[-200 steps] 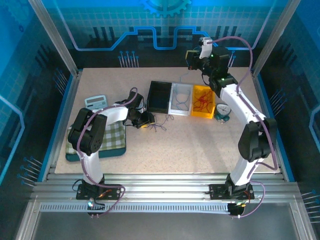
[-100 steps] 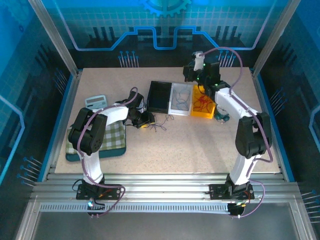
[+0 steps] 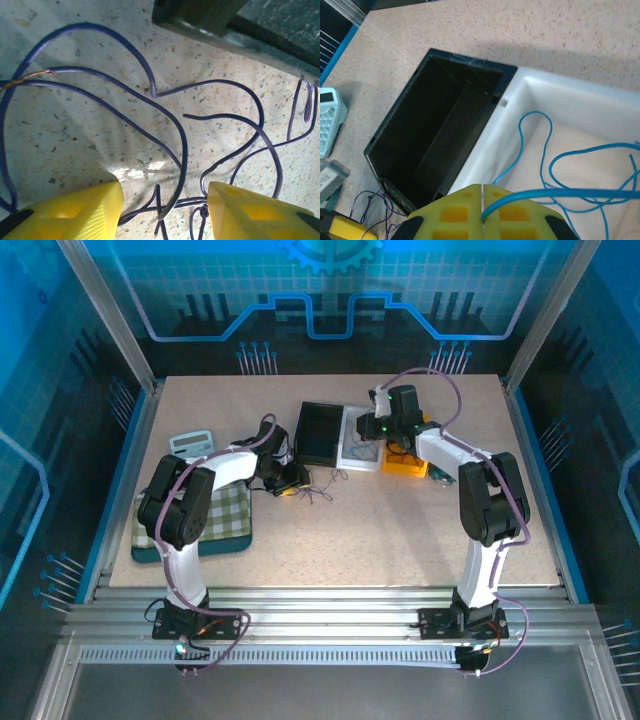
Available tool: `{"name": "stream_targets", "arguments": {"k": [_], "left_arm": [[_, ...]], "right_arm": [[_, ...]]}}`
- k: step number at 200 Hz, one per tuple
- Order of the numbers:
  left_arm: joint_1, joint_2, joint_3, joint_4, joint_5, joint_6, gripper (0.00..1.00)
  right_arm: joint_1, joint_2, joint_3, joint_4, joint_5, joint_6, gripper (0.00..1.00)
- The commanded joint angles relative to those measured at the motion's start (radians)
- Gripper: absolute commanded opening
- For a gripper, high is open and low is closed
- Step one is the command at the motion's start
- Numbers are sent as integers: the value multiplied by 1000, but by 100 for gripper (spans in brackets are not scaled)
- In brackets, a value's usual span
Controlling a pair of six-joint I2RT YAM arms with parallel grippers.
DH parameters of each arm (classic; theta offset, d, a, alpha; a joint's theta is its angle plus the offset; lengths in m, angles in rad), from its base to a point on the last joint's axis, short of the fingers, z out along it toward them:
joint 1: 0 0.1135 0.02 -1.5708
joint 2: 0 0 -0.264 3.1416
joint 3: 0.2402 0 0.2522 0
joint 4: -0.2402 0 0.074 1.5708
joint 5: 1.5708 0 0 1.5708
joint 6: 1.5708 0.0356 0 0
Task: Untangle the cables
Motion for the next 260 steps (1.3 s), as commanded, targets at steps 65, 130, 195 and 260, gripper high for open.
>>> {"name": "stream_targets", "arguments": {"k": [65, 130, 195, 260], "left_arm": [[6, 29, -14, -2, -22, 36, 51], [6, -19, -53, 32, 1, 46, 52], [6, -17, -59, 65, 21, 31, 51], [8, -23, -60, 51, 39, 30, 51]], "right_arm": [[2, -31, 43, -27, 120, 35, 48], [16, -142, -70, -5, 196, -24, 50], [154, -184, -172, -18, -123, -110, 47], [269, -36, -193, -81, -140, -146, 45]]}}
